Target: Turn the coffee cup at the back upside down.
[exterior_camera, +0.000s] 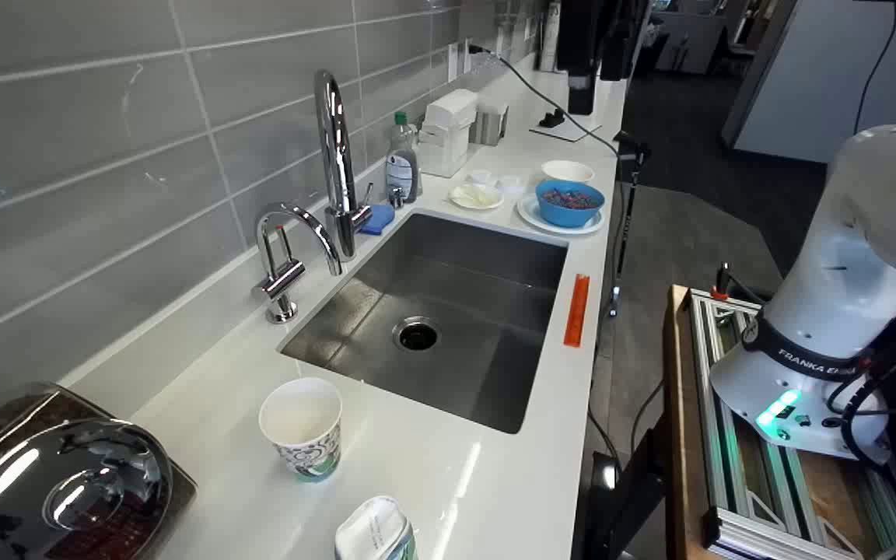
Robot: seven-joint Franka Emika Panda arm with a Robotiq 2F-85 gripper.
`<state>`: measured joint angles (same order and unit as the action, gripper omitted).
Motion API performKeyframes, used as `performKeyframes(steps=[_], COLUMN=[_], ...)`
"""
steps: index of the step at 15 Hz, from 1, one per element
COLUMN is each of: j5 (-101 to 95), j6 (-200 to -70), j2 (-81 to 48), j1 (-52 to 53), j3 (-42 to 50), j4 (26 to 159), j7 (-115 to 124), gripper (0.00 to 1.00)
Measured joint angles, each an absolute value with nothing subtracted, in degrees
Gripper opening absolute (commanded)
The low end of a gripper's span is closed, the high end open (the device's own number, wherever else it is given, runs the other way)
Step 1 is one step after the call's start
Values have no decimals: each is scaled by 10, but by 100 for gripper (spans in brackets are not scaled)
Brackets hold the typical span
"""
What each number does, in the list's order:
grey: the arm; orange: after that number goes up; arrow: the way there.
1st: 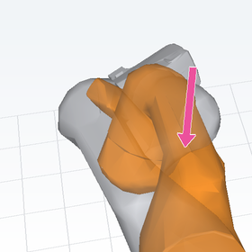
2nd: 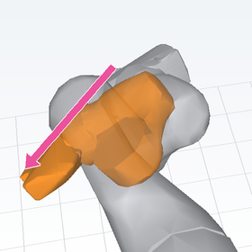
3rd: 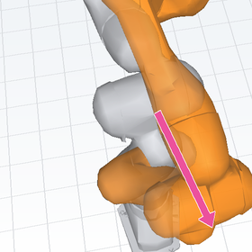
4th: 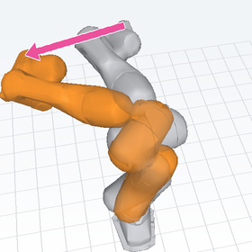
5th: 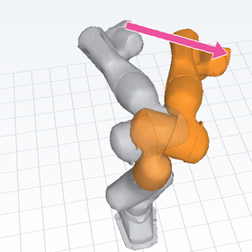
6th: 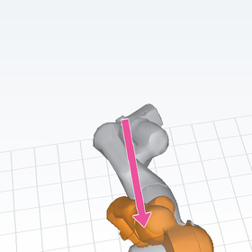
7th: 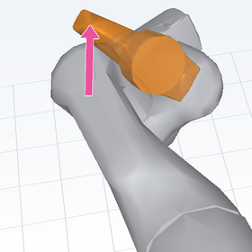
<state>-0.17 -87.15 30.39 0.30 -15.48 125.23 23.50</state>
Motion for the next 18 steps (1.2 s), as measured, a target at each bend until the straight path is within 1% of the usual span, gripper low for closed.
performKeyframes(steps=[14,18], j5=[-2,-3], j6=[-873,-925], j2=[303,257], j1=[6,33], j3=[-153,-169], j4=[1252,1242], j7=[235,213], gripper=[100,100])
